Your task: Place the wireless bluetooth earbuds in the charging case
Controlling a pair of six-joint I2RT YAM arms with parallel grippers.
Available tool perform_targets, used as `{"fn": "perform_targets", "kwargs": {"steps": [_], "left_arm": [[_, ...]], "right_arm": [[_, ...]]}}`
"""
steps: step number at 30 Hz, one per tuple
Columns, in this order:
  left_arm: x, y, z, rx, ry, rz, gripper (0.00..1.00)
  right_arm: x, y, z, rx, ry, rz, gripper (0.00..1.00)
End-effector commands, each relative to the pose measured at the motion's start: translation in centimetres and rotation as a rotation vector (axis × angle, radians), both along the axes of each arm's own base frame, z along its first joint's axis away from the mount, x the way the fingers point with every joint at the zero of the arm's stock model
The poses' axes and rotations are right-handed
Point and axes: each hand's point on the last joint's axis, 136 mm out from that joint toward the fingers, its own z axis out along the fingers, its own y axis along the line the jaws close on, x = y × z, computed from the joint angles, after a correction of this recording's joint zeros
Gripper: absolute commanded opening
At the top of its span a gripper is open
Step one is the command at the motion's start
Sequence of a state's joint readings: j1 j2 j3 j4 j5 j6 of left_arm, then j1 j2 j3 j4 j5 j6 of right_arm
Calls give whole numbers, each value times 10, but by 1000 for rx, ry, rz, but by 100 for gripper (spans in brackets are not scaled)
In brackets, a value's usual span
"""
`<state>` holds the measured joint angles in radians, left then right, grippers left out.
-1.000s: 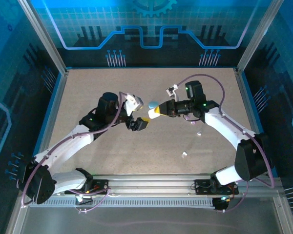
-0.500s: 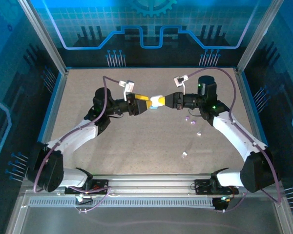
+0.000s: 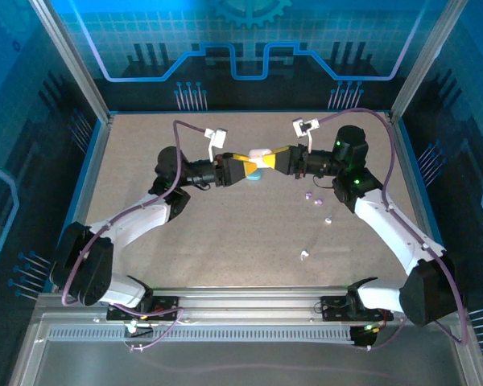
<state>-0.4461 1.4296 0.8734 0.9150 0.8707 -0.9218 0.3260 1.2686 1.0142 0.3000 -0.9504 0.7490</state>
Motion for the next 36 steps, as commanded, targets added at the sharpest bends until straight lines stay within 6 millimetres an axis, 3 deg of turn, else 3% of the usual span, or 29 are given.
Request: {"fn": "perform_targets", "kwargs": {"steps": [1, 16, 20, 25, 36], "left_arm": [[-7, -4, 24, -38, -75, -39, 60], [-14, -6, 39, -65, -129, -47, 30], [-15, -4, 42, -82, -150, -37, 38], [-17, -5, 46, -99, -170, -43, 40], [-18, -5, 35, -43, -180, -31, 19]], "right_arm": [[-4, 0, 13, 25, -57, 6, 18], [-2, 5, 0, 7, -23, 14, 22], [-5, 5, -1, 5, -26, 27, 22], [-7, 8, -1, 5, -29, 35, 22], [-1, 5, -11, -51, 15, -18, 28]]}}
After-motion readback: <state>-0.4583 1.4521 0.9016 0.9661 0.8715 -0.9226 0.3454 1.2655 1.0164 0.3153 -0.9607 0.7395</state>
